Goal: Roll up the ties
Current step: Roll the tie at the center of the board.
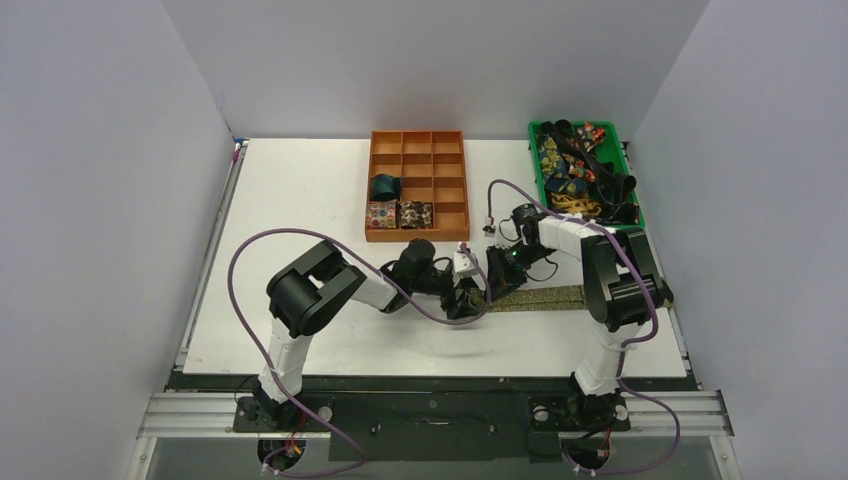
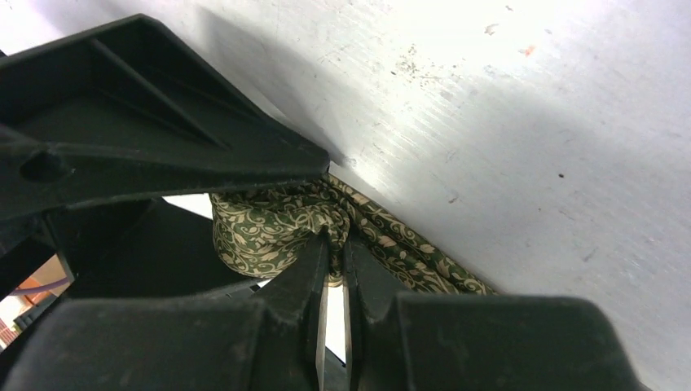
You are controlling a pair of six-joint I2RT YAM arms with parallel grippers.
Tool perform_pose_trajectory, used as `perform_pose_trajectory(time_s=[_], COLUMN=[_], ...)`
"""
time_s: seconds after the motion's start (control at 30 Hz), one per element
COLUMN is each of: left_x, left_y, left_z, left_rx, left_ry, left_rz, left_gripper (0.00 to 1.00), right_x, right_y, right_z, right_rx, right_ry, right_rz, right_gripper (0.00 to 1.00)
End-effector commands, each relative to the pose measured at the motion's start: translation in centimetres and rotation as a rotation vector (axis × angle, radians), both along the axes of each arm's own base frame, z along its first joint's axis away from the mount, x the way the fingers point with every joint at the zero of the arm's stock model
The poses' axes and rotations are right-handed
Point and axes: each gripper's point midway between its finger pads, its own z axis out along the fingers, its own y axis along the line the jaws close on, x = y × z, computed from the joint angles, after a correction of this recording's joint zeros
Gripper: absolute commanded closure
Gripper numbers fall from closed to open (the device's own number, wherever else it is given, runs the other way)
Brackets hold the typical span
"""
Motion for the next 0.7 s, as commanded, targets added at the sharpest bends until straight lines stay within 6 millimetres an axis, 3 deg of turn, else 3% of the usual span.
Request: perform_pose_trajectory(time_s=[0.0,0.03,0.17,0.23,0.27,0.33,0.43,0.57,0.63,0.67], left_x=[0.6,0.6,0.4,0.1,-0.2,-0.5,-0.5,-0.7,-0.7,-0.7], left_y=[0.6,0.7,2.6,3.9,4.6,5.1,5.3,5.0,4.9,4.8], left_z=[-0.4,-0.7,-2.3,-2.8,-3.6,-3.9,-4.1,-4.1,-4.0,-3.7], left_rx=[-0.007,0.006,0.083,0.126,0.155,0.174,0.185,0.184,0.177,0.163], left_ry=[-0.041,-0.040,-0.052,-0.071,-0.063,-0.070,-0.068,-0.073,-0.068,-0.055], left_rz=[-0.003,0.002,0.021,0.024,0.026,0.025,0.029,0.020,0.024,0.028], left_gripper=[0.38,0.49,0.72,0.79,0.81,0.83,0.83,0.84,0.77,0.62], right_x=[1.5,2.0,3.1,3.0,2.8,2.2,1.0,0.9,1.1,1.1], right_y=[-0.7,-0.3,1.3,1.5,1.6,1.9,2.3,2.6,2.1,1.8], right_z=[-3.4,-3.2,-1.8,-0.5,-0.1,0.8,1.2,0.9,0.2,-0.1], right_rx=[-0.095,-0.082,-0.010,0.026,0.054,0.104,0.140,0.157,0.120,0.099], right_ry=[-0.098,-0.114,-0.126,-0.125,-0.105,-0.069,-0.041,-0.032,-0.039,-0.038], right_rz=[0.054,0.054,0.030,0.010,-0.012,-0.046,-0.051,-0.040,-0.036,-0.034], right_gripper=[1.00,1.00,0.99,0.83,0.80,0.76,0.92,1.00,1.00,1.00])
